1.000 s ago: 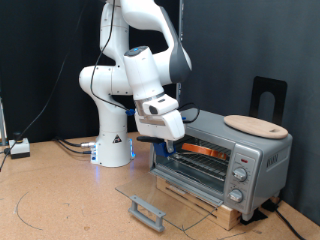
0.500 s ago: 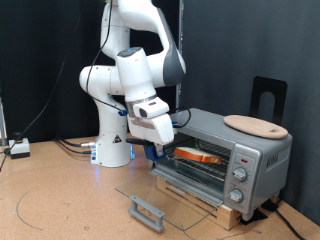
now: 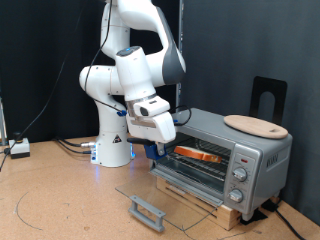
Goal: Make a piece of toast with the oven
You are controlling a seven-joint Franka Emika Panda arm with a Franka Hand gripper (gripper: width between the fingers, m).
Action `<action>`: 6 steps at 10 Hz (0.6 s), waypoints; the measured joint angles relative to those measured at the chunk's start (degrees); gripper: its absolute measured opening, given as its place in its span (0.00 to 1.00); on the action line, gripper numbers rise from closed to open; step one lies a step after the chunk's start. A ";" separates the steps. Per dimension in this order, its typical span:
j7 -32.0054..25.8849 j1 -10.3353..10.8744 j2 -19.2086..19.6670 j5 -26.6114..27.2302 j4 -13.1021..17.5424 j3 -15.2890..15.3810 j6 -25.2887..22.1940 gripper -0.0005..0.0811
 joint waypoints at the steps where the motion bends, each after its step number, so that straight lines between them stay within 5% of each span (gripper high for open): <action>1: -2.03 0.61 -0.32 0.22 -0.91 0.27 1.59 0.49; 6: -5.29 1.98 -0.52 0.42 -4.55 2.28 11.42 0.49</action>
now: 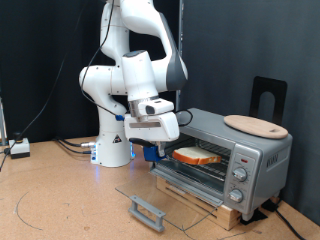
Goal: Make a piece of toast with the oven
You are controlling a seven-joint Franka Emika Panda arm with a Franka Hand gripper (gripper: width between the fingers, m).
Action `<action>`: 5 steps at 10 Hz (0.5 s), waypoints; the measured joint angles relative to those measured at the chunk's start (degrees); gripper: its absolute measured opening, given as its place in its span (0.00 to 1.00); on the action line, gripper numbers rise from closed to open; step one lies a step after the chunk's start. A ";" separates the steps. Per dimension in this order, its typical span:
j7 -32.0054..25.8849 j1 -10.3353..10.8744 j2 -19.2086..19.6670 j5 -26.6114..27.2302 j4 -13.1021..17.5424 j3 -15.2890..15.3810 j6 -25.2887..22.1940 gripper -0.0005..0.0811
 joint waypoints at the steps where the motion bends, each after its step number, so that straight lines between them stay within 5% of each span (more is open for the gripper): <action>1: 0.00 0.10 0.00 0.69 -0.11 0.11 0.43 0.49; 5: -3.76 1.56 0.02 6.47 -0.11 -0.21 0.86 0.49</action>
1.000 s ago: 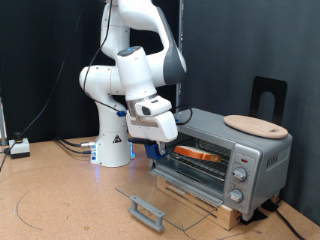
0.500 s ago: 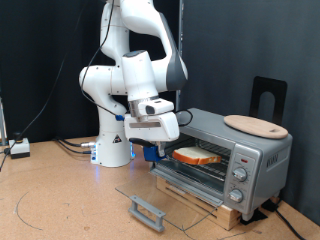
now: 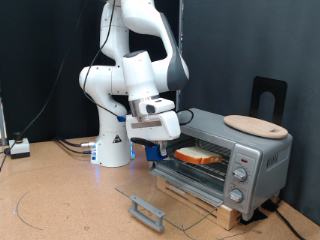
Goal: Make a piece of toast with the oven
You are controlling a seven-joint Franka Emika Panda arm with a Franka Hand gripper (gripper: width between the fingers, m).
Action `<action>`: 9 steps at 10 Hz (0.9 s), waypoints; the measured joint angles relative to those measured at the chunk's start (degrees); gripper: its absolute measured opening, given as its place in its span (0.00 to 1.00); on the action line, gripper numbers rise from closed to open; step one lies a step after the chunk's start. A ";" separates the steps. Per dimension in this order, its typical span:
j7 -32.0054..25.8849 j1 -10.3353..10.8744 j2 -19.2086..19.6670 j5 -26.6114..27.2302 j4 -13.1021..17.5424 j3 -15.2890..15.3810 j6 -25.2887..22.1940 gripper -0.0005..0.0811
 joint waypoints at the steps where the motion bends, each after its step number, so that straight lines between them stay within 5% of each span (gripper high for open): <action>1: -1.31 0.40 0.01 1.55 0.00 -0.24 0.00 0.49; 9: -2.16 0.50 0.07 2.80 0.00 -0.28 -1.30 0.49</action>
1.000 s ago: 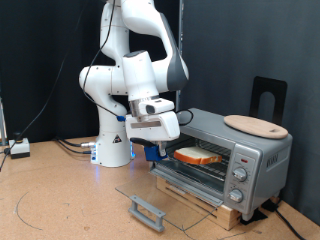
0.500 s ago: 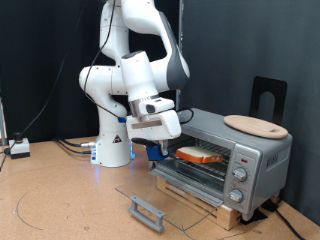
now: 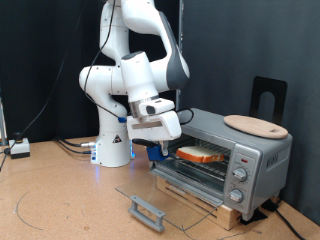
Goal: Make a piece of toast with the oven
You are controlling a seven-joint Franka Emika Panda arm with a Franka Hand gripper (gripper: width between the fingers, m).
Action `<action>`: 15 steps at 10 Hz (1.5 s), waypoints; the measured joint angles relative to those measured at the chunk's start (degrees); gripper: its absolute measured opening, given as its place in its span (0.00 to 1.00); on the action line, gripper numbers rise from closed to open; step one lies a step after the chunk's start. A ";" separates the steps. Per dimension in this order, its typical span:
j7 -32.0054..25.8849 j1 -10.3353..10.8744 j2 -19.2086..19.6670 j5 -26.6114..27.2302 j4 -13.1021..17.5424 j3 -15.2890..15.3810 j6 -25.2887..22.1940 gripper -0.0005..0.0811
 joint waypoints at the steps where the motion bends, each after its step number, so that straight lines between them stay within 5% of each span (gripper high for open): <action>1: 0.06 0.00 0.01 0.04 0.00 0.00 0.00 0.49; 9: 2.66 -0.45 0.12 3.98 -0.10 -0.60 -3.15 0.49; 13: 1.81 -0.35 0.17 3.86 -0.82 1.70 5.38 0.49; 15: -3.98 1.59 0.22 10.50 -0.77 0.96 8.49 0.49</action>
